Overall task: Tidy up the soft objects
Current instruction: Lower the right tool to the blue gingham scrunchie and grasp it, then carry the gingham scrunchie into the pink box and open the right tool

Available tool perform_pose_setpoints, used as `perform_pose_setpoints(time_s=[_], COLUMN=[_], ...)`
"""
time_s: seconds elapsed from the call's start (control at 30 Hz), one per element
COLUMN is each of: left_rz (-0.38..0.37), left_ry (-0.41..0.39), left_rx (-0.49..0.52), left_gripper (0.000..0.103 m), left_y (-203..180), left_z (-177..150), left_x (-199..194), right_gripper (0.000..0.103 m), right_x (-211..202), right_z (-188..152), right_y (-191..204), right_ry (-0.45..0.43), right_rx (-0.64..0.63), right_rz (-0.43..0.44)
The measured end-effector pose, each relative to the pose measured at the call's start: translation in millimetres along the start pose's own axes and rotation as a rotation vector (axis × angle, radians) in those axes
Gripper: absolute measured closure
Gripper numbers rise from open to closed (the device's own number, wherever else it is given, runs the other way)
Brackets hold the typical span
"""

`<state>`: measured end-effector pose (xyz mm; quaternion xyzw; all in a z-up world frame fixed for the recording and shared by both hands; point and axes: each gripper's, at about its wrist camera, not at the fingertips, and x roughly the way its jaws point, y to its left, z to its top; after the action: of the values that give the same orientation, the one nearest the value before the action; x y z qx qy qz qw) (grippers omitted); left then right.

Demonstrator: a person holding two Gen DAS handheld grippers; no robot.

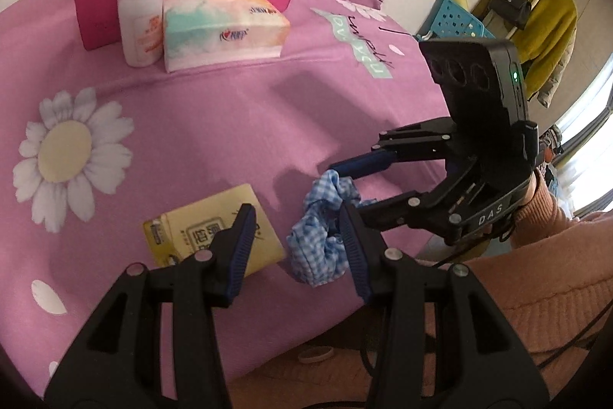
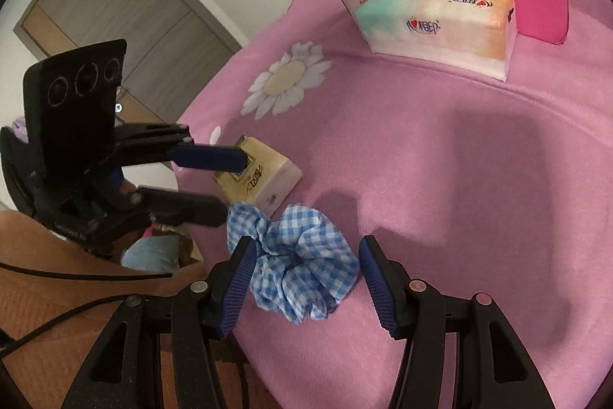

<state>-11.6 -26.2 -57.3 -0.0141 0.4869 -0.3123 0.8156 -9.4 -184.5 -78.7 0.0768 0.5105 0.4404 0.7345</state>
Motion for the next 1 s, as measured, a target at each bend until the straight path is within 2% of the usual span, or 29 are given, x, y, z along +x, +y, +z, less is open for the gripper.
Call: perform_pose_setpoints(time_s=[0.03, 0.13, 0.17, 0.33, 0.53, 0.73, 0.93, 1.0], left_rz=[-0.002, -0.006, -0.009, -0.04, -0.073, -0.082, -0.063, -0.059], left_ry=[0.004, 0.008, 0.008, 0.015, 0.019, -0.028, -0.09, -0.101], left_rx=[0.0, 0.001, 0.001, 0.018, 0.023, 0.032, 0.064, 0.059], left_gripper=[0.055, 0.055, 0.055, 0.055, 0.055, 0.056, 0.065, 0.071], left_y=[0, -1, -1, -3, -4, -8, -12, -8], left_z=[-1, 0, 0, 4, 13, 33, 68, 81], left_x=[1, 2, 2, 6, 15, 15, 6, 4], right_gripper=[0.05, 0.085, 0.087, 0.091, 0.091, 0.091, 0.091, 0.091], right_x=[1, 2, 3, -14, -40, -61, -77, -85], right_z=[2, 3, 2, 2, 13, 26, 51, 59], right_y=[0, -1, -2, -4, -8, -3, -5, -5], right_ry=[-0.002, -0.006, -0.006, -0.072, -0.175, -0.244, -0.31, -0.333], right_rx=[0.002, -0.004, 0.001, 0.033, 0.053, 0.041, 0.019, 0.009], right_rz=[0.001, -0.039, -0.04, 0.006, 0.007, -0.003, -0.027, -0.039])
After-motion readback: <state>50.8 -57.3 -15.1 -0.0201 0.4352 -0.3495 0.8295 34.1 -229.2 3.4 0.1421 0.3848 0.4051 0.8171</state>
